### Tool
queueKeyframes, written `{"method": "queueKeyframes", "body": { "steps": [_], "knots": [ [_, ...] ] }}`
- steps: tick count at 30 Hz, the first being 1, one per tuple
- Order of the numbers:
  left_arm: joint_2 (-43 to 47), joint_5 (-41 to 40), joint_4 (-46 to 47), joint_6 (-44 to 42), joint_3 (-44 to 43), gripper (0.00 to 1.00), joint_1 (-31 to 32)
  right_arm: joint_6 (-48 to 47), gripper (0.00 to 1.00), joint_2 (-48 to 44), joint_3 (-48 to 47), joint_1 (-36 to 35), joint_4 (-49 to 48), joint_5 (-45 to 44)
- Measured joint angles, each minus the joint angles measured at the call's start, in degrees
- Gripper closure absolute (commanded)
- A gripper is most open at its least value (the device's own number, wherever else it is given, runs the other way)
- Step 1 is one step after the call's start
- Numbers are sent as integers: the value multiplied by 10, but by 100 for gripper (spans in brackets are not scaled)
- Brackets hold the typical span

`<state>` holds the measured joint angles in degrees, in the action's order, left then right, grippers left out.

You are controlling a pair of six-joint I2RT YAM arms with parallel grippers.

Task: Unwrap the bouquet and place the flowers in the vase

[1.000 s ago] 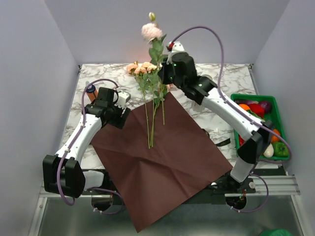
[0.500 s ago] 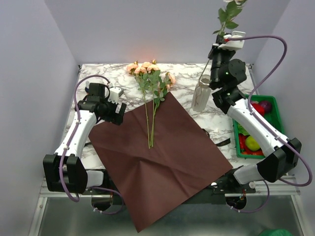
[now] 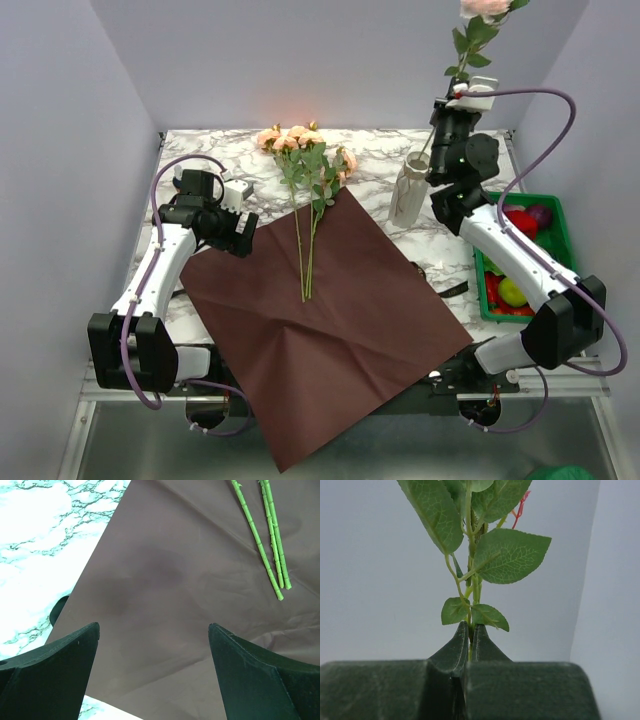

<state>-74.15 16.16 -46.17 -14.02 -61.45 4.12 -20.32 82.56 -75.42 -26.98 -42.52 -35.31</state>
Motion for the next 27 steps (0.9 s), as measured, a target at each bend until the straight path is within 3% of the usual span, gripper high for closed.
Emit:
{"method": "queueKeyframes", "body": {
  "steps": [8,9,12,13,16,21,27],
  "knots": [
    [0,0,-1,-3,0,1,0,23,99,0,81,0,10,2],
    [0,0,-1,-4,0,1,0,30,95,0,84,0,18,3],
    [0,0,-1,-4,0,1,0,62,64,-3,83,0,54,19],
    [0,0,0,-4,0,1,0,73,49,-6,82,0,74,28],
    [0,1,0,-4,0,1,0,103,35,-8,61,0,145,61],
    [3,3,-1,-4,0,1,0,152,34,-35,46,0,239,111],
    [7,4,-1,-4,0,1,0,195,34,-117,76,-13,268,140]
  ]
}}
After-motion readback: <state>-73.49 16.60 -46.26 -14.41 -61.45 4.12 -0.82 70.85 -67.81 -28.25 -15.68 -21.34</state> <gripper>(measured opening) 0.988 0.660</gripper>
